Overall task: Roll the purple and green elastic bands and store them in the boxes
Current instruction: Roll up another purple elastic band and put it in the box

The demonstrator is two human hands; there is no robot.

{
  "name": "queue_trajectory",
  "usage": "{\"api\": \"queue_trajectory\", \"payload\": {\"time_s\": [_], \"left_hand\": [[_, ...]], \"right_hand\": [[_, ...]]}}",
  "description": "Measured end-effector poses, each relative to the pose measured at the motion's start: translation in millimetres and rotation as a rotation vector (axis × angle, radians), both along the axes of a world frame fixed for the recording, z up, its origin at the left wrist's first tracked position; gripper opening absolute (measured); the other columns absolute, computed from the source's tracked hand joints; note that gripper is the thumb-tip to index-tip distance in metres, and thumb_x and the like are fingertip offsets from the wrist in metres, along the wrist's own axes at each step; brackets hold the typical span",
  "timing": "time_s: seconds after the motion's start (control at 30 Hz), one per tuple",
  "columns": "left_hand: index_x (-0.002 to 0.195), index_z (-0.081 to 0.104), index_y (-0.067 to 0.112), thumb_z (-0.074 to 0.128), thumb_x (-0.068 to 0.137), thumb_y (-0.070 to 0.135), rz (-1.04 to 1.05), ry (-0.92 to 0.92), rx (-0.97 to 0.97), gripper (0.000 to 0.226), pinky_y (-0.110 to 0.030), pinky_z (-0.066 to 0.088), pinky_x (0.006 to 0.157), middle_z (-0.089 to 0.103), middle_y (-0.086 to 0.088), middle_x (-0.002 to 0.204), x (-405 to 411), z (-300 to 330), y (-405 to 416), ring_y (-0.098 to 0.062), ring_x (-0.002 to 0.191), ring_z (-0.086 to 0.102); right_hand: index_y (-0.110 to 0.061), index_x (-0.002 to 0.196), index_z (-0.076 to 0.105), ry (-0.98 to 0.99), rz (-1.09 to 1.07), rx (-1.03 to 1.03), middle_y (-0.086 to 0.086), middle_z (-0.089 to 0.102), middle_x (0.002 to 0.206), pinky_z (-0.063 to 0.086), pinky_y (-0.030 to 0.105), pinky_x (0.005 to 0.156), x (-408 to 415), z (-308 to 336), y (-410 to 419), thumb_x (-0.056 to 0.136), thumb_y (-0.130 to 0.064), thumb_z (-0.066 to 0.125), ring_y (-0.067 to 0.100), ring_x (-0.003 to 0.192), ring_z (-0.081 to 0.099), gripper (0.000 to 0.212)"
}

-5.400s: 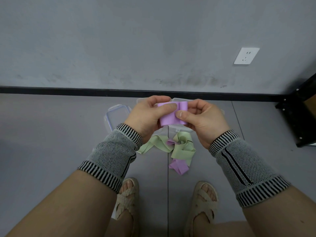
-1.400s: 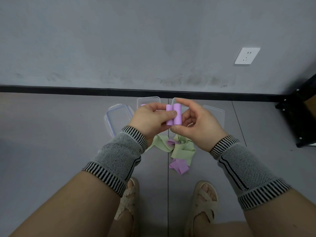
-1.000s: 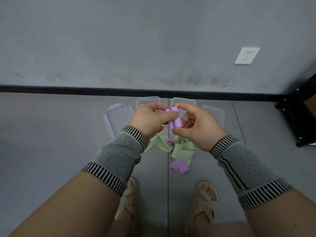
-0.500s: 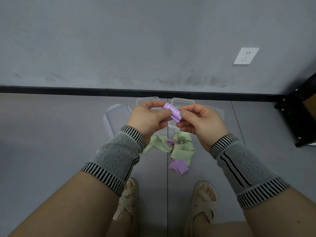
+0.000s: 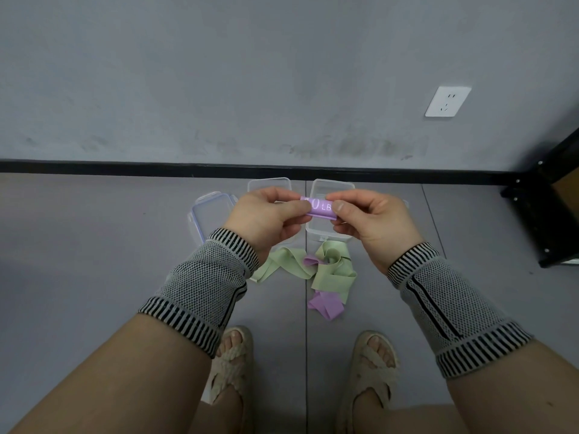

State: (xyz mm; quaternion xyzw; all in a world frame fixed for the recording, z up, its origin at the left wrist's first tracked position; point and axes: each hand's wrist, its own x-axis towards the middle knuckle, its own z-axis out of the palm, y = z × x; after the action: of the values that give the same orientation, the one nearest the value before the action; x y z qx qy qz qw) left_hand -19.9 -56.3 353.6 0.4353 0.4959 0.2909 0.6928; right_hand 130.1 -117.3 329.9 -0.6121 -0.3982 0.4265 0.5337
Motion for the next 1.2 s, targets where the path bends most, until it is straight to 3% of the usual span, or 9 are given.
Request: {"api": "queue_trajectory", "payload": {"time_s": [0.07,0.17,0.3,0.47,0.6,0.83,0.93,1.07,1.2], "left_hand": [[0.091,0.06,0.008,0.066,0.083,0.003,0.014,-0.022,-0.017,0.011,-0.016,0.052,0.056,0.067,-0.005,0.076,-1.0,0.0,1.6,-0.008,0.062,0.066],[0.092,0.059,0.008,0.065,0.083,0.004,0.032,-0.054,-0.048,0.011,-0.016,0.052,0.054,0.069,-0.005,0.077,-3.3,0.7,4.3,-0.009,0.063,0.068],[0.082,0.057,0.01,0.066,0.083,0.004,0.014,-0.069,-0.066,0.01,-0.016,0.052,0.053,0.069,-0.004,0.075,-4.2,2.2,2.6,-0.01,0.063,0.068],[0.082,0.056,0.01,0.066,0.082,0.002,-0.004,-0.067,-0.069,0.013,-0.016,0.053,0.053,0.069,-0.006,0.076,-5.7,2.8,1.8,-0.01,0.062,0.068],[0.078,0.056,0.011,0.067,0.081,0.0,0.001,-0.071,-0.062,0.015,-0.017,0.053,0.054,0.071,-0.004,0.074,-7.1,2.6,2.5,-0.012,0.063,0.069],[0.082,0.058,0.01,0.066,0.082,0.001,-0.011,-0.037,0.0,0.012,-0.019,0.054,0.058,0.069,-0.002,0.081,-8.6,1.4,2.4,-0.014,0.068,0.068],[0.096,0.061,0.015,0.068,0.082,0.008,-0.083,0.135,0.245,0.017,-0.022,0.056,0.066,0.069,-0.001,0.093,-6.8,-2.1,-0.9,-0.011,0.073,0.068],[0.102,0.058,0.028,0.075,0.076,0.017,-0.247,0.457,0.765,0.033,-0.009,0.05,0.064,0.06,0.013,0.101,-6.5,-11.7,-5.4,0.007,0.073,0.061],[0.102,0.064,0.023,0.073,0.077,0.012,-0.254,0.557,0.982,0.029,-0.009,0.047,0.068,0.059,0.011,0.095,-7.1,-19.7,-2.6,0.008,0.069,0.057]], "right_hand": [[-0.03,0.094,0.067,-0.086,-0.005,0.018,-0.005,0.069,0.087,0.054,0.027,0.073,-0.4,0.0,-1.2,0.083,-0.012,0.068,0.008,0.073,0.064,0.021],[-0.036,0.113,0.053,-0.406,0.038,0.003,-0.013,0.061,0.103,0.053,0.024,0.074,-4.5,-3.8,-2.1,0.075,-0.02,0.076,0.006,0.082,0.061,0.047],[-0.033,0.109,0.049,-0.647,0.01,0.069,-0.011,0.059,0.091,0.052,0.026,0.072,-9.4,-5.4,-0.4,0.075,-0.019,0.075,0.006,0.078,0.058,0.045],[-0.029,0.091,0.059,-0.666,-0.043,0.178,-0.006,0.065,0.08,0.054,0.025,0.071,-8.6,-3.8,-1.5,0.077,-0.015,0.074,0.009,0.072,0.061,0.024],[-0.029,0.089,0.065,-0.596,-0.043,0.185,-0.011,0.066,0.075,0.05,0.011,0.07,-7.0,-0.3,-3.5,0.076,-0.011,0.076,0.006,0.071,0.062,0.025],[-0.032,0.087,0.065,-0.559,0.01,0.152,-0.016,0.066,0.075,0.052,0.013,0.072,-4.2,2.4,-5.1,0.077,-0.012,0.075,0.004,0.073,0.064,0.025],[-0.035,0.084,0.064,-0.596,0.003,0.141,-0.018,0.065,0.074,0.053,0.013,0.071,-3.5,3.1,-5.8,0.077,-0.014,0.075,0.003,0.07,0.064,0.024],[-0.034,0.085,0.065,-0.608,-0.001,0.133,-0.019,0.064,0.074,0.052,0.013,0.072,-2.0,3.1,-6.0,0.078,-0.015,0.075,0.001,0.071,0.064,0.023],[-0.029,0.087,0.068,-0.598,0.005,0.12,-0.017,0.066,0.075,0.052,0.011,0.071,-0.5,2.7,-6.5,0.078,-0.014,0.075,0.001,0.071,0.064,0.019]]}}
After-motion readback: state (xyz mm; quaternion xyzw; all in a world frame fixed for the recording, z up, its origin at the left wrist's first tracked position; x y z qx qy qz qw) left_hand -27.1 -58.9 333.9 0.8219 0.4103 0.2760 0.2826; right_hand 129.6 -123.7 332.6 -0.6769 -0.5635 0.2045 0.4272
